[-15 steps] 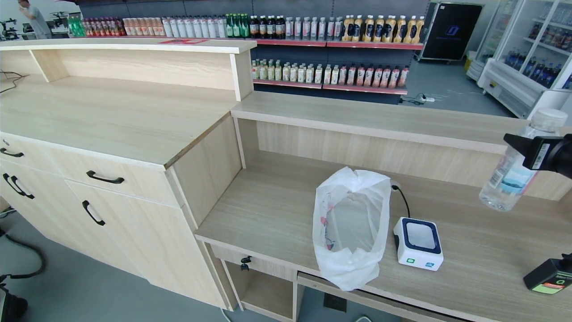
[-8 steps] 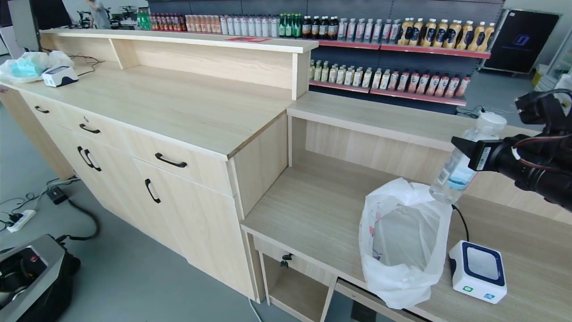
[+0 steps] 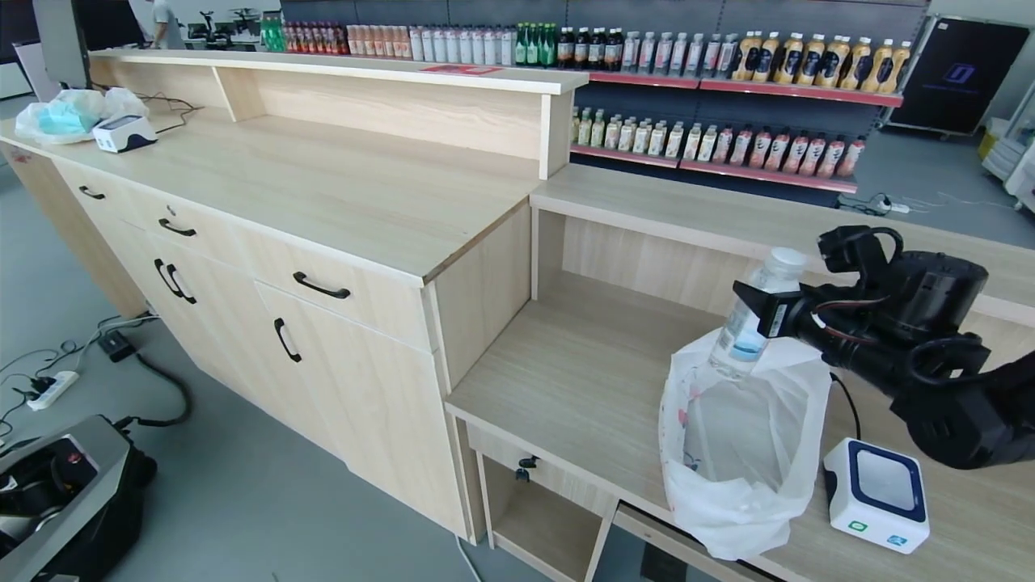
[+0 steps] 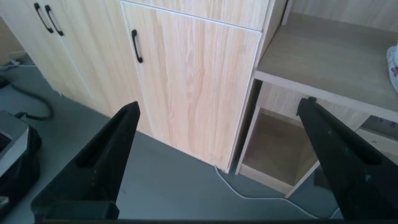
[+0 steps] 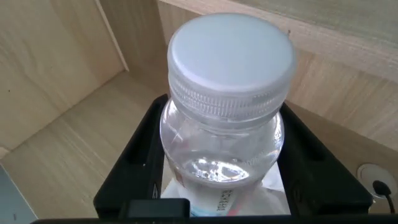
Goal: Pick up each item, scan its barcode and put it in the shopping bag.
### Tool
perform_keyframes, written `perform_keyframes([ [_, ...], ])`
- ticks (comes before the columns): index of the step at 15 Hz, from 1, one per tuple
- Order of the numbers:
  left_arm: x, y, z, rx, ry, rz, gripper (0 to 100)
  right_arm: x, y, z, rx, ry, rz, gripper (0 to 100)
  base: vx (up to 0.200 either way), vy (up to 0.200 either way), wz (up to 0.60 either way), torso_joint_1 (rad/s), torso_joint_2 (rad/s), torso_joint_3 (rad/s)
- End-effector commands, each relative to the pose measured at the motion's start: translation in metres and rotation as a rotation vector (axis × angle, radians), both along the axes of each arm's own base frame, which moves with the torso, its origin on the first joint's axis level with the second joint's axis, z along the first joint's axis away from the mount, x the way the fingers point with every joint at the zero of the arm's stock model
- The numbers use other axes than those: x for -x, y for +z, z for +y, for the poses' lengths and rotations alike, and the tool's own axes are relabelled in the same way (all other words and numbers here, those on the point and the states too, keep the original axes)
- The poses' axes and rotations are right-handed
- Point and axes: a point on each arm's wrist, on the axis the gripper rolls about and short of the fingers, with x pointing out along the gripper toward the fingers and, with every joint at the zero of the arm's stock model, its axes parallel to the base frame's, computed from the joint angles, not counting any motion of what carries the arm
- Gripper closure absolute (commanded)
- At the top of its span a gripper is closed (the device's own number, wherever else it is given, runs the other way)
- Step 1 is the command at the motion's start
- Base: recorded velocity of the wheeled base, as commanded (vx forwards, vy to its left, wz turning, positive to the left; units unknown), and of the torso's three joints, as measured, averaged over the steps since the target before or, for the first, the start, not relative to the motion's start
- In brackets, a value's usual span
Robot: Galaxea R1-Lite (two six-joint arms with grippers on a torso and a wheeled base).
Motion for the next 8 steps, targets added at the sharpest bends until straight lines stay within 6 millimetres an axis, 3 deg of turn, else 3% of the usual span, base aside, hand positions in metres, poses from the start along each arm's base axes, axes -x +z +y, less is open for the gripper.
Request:
perform_keyframes([
  [1, 0.0, 0.0, 0.0, 0.0, 0.0, 0.001, 0, -0.012, -0.035, 0.002, 0.024, 0.025, 0.085, 100, 0.0, 0.0, 0.0, 0.0, 0.0, 0.0],
  [8, 0.0, 0.0, 0.0, 0.0, 0.0, 0.001, 0, -0.036, -0.06, -0.004, 0.075, 0.005, 0.059, 100, 0.0, 0.0, 0.0, 0.0, 0.0, 0.0],
])
